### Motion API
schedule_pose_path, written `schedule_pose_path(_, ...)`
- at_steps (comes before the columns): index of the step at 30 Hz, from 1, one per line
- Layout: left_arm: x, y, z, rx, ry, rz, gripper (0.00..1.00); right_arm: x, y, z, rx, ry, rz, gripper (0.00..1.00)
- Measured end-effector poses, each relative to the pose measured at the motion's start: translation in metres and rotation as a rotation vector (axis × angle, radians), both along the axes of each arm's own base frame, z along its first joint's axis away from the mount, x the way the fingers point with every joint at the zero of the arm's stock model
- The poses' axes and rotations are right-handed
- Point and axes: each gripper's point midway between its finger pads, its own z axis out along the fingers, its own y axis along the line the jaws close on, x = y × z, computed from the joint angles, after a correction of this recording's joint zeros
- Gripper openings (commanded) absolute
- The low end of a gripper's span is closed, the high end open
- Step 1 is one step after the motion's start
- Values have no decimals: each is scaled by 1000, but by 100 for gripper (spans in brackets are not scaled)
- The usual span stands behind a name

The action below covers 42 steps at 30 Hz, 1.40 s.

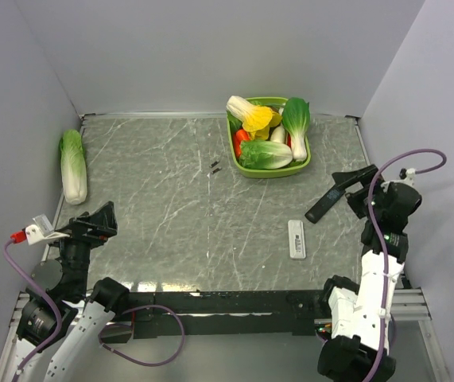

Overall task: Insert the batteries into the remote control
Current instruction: Reset both arms

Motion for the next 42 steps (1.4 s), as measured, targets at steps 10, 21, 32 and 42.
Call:
schedule_pose_path(10,0,4,-3,-7,12,21,97,-21,25,109,-198,-184,127,100)
schedule_pose_path(21,0,4,-4,-2,15,22,97,-58,45,101,-451,-169,180,100)
schedule_pose_path(32,7,6,-3,26,29,54,97,-98,32,120,-619,-325,93,100)
schedule_pose_path(42,12,2,-5,53,45,45,97,-105,24,86,-694,-355,76,100)
